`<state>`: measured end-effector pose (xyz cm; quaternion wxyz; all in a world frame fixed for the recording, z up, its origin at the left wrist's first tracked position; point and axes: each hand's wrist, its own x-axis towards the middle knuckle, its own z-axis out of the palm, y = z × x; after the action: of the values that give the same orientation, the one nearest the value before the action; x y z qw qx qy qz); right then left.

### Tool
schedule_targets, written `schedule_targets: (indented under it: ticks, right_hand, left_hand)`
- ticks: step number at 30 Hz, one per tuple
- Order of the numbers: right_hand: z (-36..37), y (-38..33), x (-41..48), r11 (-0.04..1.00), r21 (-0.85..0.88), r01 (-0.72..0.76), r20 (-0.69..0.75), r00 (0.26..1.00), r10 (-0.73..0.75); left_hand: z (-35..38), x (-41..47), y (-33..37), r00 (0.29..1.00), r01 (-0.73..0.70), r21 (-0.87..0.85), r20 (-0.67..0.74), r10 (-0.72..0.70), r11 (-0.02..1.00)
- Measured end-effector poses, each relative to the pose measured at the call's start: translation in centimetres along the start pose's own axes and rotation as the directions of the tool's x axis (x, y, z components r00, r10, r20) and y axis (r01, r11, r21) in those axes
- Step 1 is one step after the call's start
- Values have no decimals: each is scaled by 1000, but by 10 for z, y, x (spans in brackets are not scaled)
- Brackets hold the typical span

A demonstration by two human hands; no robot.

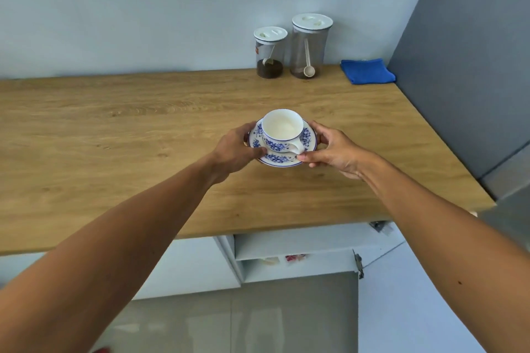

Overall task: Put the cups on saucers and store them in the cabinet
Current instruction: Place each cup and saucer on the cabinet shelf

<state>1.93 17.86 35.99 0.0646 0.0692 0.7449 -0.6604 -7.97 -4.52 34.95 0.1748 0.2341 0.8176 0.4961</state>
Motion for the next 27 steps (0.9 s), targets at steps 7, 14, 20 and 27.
schedule_targets:
  ticks: [7, 14, 20, 27]
  right_hand:
    - [15, 6, -120, 999, -24, -22, 0, 1000, 22]
    - [41, 35, -217, 998, -1, -62, -14, 998, 62]
    - [67, 81, -260, 996, 51, -69, -78, 994, 73]
    - [80, 143, -269, 994, 45, -103, -58, 993, 106]
  left_hand:
    - [47, -101, 27, 1000, -7, -22, 23, 7, 1000]
    - [82, -192, 25, 997, 16, -60, 81, -11, 998]
    - [105, -236, 7, 986, 101, -46, 139, -94, 994]
    - [136, -253, -43, 979, 135, -16, 154, -131, 991]
